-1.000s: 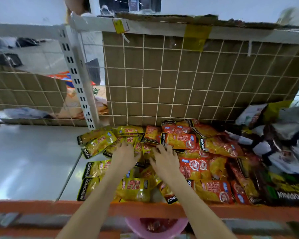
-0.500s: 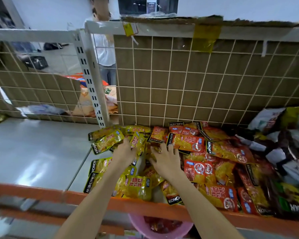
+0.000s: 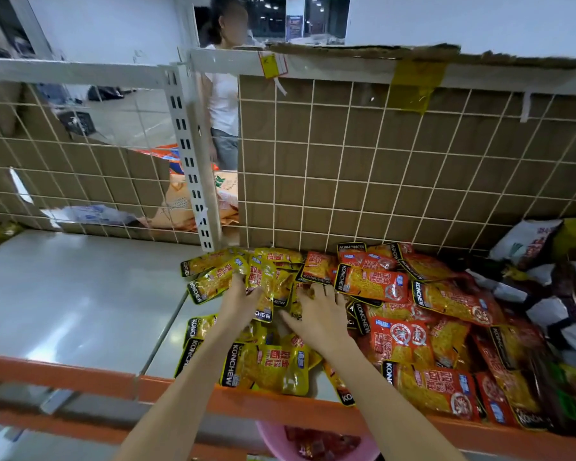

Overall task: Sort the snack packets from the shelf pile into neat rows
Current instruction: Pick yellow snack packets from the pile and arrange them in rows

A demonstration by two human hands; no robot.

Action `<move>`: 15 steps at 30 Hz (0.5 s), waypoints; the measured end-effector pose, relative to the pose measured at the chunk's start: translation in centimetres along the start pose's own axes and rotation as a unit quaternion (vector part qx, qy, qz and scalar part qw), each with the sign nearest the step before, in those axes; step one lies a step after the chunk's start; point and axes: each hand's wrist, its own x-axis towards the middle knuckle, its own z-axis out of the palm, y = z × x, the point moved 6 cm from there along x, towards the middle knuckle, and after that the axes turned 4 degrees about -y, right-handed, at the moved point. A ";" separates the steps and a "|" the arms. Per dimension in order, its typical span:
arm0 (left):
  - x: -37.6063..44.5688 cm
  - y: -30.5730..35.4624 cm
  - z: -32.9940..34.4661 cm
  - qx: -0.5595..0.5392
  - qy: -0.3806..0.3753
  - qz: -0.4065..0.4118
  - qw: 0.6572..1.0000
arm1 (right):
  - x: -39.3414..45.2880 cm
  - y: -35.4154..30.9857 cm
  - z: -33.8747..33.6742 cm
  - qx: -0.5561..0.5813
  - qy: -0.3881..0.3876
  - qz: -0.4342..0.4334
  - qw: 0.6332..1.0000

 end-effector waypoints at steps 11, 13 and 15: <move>0.7 -0.7 -2.8 -0.093 0.067 0.032 0.993 | 2.0 -2.6 0.0 0.155 -0.002 0.150 0.976; 0.6 -1.0 -3.2 -0.092 0.067 0.031 0.993 | 2.5 -3.4 0.0 0.177 -0.025 0.186 0.966; 0.7 -1.6 -3.6 -0.092 0.065 0.021 0.993 | 3.4 -3.7 0.5 0.206 -0.041 0.219 0.953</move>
